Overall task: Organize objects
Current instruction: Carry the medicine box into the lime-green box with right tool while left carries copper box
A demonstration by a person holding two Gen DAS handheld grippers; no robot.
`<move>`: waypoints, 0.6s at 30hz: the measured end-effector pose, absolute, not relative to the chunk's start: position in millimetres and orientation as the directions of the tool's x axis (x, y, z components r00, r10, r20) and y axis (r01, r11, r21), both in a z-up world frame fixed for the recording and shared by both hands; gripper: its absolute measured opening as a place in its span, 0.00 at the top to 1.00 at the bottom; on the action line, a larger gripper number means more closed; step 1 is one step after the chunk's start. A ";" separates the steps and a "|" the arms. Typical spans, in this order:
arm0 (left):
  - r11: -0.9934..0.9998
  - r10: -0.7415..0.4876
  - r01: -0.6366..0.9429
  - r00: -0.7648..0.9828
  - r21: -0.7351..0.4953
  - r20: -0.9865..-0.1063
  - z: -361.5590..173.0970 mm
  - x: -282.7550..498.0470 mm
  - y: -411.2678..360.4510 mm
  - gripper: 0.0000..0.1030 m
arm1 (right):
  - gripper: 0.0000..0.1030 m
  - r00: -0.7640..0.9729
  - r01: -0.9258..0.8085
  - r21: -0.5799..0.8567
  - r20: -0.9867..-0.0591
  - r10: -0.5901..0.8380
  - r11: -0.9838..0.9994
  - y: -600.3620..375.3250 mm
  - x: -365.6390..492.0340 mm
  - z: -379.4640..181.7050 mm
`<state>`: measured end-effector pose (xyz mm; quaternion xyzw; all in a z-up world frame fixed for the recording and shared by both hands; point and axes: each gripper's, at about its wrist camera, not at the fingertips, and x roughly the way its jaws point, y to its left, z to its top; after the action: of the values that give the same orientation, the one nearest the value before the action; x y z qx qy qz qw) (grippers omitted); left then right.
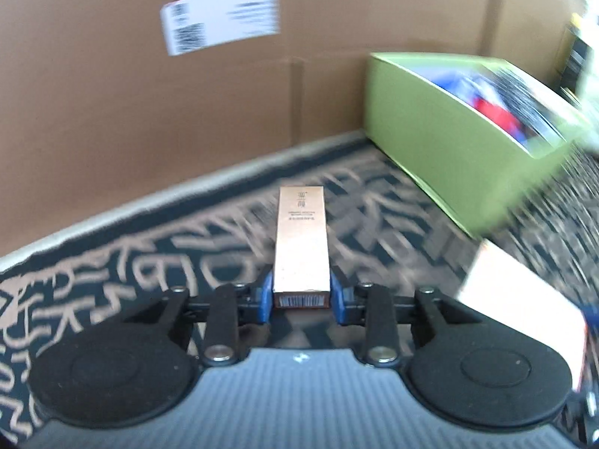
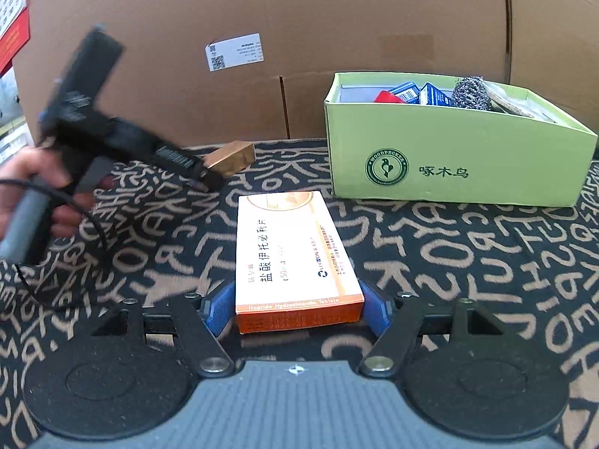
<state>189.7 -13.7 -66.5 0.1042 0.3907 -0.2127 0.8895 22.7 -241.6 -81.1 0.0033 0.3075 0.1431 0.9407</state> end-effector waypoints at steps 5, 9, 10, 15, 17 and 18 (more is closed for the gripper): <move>0.897 -0.297 0.441 0.642 0.023 -0.706 -57.7 177.5 -22.7 0.31 | 0.28 0.767 -0.268 0.081 -0.585 0.263 0.960 -238.0 24.1 -77.9; 0.910 -0.260 0.413 0.650 0.045 -0.714 -53.7 181.7 -28.7 0.31 | 0.24 0.782 -0.257 0.083 -0.568 0.257 0.963 -233.8 33.9 -72.1; 0.912 -0.252 0.408 0.643 0.045 -0.723 -52.6 183.5 -27.5 0.33 | 0.24 0.783 -0.262 0.077 -0.565 0.258 0.962 -232.7 36.5 -71.5; 0.917 -0.227 0.395 0.625 0.051 -0.747 -67.6 182.9 -27.6 0.32 | 0.25 0.769 -0.303 0.050 -0.578 0.275 0.952 -223.8 46.0 -77.8; 0.923 -0.206 0.379 0.638 0.071 -0.742 -70.8 183.6 -28.4 0.26 | 0.32 0.769 -0.304 0.036 -0.581 0.268 0.952 -221.8 46.7 -82.9; 0.924 -0.209 0.378 0.635 0.062 -0.743 -71.3 183.7 -27.7 0.28 | 0.32 0.771 -0.304 0.034 -0.578 0.267 0.952 -221.5 45.3 -82.1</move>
<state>183.7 -27.7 -71.3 0.1065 0.3945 -0.1634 0.8980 45.3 -221.5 -82.1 -0.0308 0.3023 0.1517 0.9406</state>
